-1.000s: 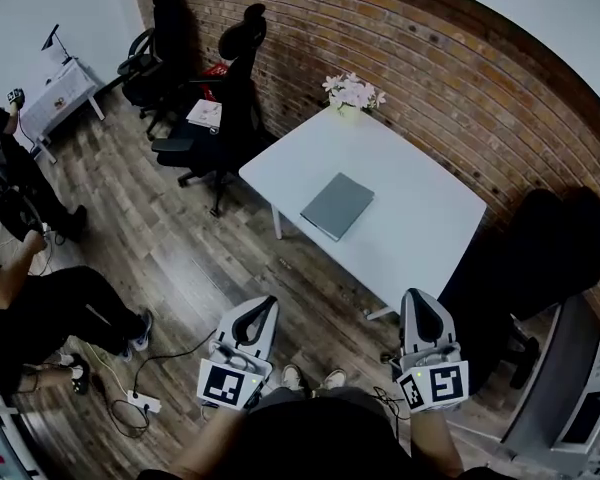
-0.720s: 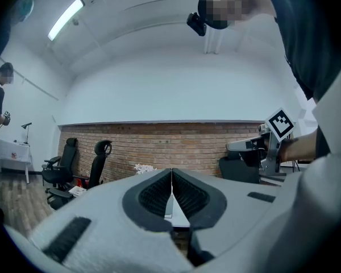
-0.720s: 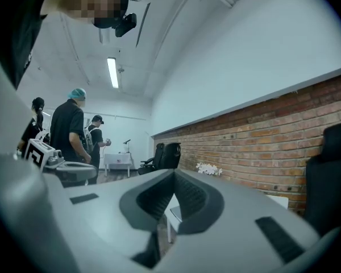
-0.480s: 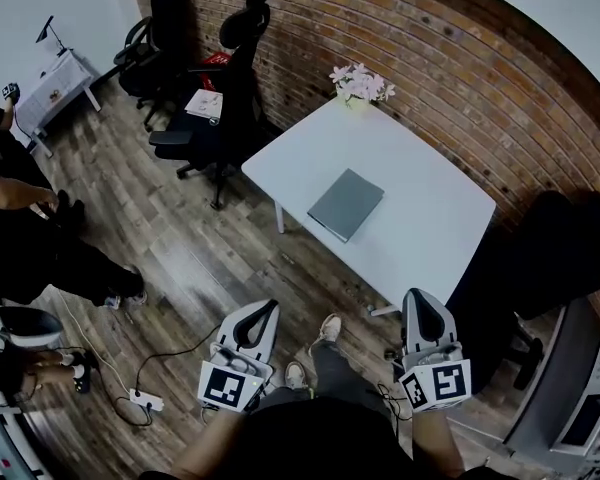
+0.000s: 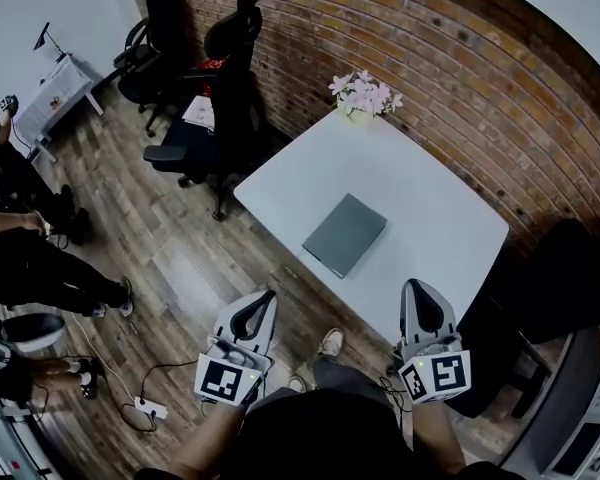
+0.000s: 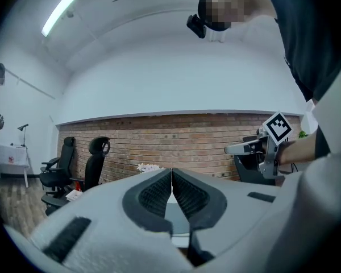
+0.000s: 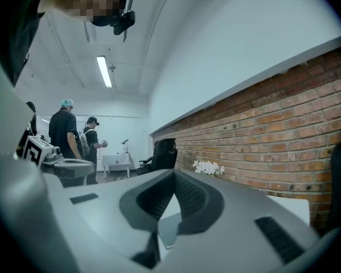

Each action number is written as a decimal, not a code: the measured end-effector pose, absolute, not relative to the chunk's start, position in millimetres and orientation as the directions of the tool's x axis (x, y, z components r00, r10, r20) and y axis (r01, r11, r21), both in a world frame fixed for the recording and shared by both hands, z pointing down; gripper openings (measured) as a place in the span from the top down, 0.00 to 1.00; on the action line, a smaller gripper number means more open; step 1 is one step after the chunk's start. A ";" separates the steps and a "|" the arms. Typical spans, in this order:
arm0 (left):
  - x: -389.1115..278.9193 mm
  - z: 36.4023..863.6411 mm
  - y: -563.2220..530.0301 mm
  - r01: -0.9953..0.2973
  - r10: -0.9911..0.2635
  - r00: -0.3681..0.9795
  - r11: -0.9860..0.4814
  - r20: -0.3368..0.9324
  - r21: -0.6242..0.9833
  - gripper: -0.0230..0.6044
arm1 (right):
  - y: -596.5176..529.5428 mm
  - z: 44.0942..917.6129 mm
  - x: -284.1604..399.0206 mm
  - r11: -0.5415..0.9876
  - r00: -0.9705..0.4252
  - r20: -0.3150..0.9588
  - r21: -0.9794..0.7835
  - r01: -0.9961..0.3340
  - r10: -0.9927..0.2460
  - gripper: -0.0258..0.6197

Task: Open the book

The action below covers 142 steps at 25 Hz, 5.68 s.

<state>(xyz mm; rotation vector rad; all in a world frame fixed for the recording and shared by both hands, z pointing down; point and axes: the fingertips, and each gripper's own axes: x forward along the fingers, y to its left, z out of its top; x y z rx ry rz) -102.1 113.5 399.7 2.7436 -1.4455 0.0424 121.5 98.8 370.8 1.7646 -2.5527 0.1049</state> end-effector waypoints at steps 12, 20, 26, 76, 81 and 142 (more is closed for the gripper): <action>-61.9 380.2 33.8 -0.836 -0.836 0.547 -0.549 0.054 -0.029 0.92 | 11.4 374.3 145.7 0.413 -0.419 0.046 -0.100 -0.905 -0.907 0.94; -50.5 389.5 -5.9 -0.796 -0.794 0.603 -0.605 0.069 -0.005 0.92 | -10.1 388.7 150.9 0.359 -0.370 0.087 -0.123 -0.925 -0.925 0.94; -56.3 379.1 -40.2 -0.770 -0.770 0.637 -0.638 0.043 -0.012 0.92 | -22.7 387.5 151.6 0.301 -0.313 0.118 -0.112 -0.947 -0.942 0.94; -91.1 426.6 -75.2 -0.787 -0.772 0.608 -0.617 0.184 0.012 0.92 | -64.9 675.2 127.9 -0.110 -0.325 0.604 -0.570 -0.814 -0.727 0.75; -92.6 430.0 -77.3 -0.787 -0.770 0.607 -0.616 0.195 0.018 0.92 | -62.2 684.1 127.6 -0.151 -0.316 0.628 -0.576 -0.804 -0.711 0.75; -89.9 436.8 -90.9 -0.778 -0.760 0.625 -0.625 0.179 0.066 0.92 | -84.7 615.2 95.2 0.054 -0.323 0.533 -0.458 -0.887 -0.782 0.86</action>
